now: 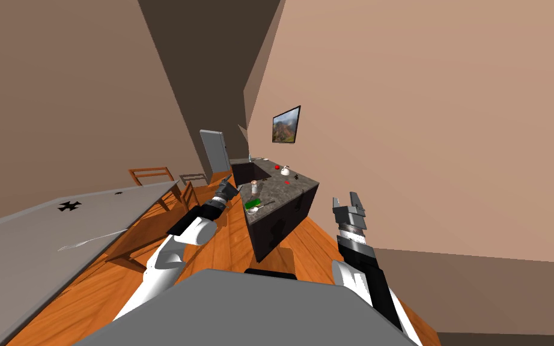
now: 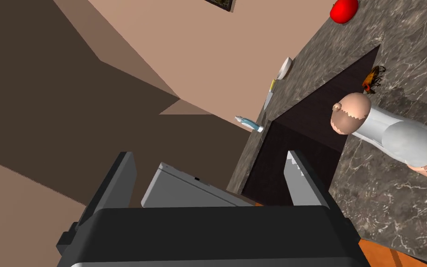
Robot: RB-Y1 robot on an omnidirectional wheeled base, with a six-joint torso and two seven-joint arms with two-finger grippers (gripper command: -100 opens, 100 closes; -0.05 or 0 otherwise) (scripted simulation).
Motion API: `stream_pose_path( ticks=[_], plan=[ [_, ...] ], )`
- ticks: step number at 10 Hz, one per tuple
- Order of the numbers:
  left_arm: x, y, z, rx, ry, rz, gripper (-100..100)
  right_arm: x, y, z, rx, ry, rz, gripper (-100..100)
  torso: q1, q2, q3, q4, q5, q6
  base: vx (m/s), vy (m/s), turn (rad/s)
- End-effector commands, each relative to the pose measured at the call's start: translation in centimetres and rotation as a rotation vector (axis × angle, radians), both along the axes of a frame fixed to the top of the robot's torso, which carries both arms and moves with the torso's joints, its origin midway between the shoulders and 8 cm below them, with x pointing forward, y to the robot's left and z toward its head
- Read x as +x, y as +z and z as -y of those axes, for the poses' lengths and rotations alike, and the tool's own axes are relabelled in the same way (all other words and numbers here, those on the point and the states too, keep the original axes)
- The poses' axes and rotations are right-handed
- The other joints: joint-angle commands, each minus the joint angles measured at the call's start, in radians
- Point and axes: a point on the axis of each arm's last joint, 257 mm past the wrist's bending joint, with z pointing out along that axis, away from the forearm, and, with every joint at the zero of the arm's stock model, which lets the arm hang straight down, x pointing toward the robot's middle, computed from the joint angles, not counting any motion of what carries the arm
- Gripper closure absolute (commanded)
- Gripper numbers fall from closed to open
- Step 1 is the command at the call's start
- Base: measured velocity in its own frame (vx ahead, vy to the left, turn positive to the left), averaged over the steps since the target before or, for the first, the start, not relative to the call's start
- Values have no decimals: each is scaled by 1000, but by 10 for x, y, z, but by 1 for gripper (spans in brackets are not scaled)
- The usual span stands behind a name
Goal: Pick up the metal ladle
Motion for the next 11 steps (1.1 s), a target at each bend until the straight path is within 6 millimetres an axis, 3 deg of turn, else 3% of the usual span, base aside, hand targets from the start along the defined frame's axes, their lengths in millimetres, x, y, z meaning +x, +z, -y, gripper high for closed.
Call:
stream_pose_path(
  ticks=[1, 11],
  plan=[
    [4, -9, 1, -19, -18, -43, -100, 0, 0, 0, 0, 0, 0, 0, 0, 0, 0, 0, 0, 0, 8, -6, -26],
    [23, -47, 9, -160, -122, -259, -100, 0, 0, 0, 0, 0, 0, 0, -1, -1, 0, 0, 0, 0, 12, -17, -32]
  ],
)
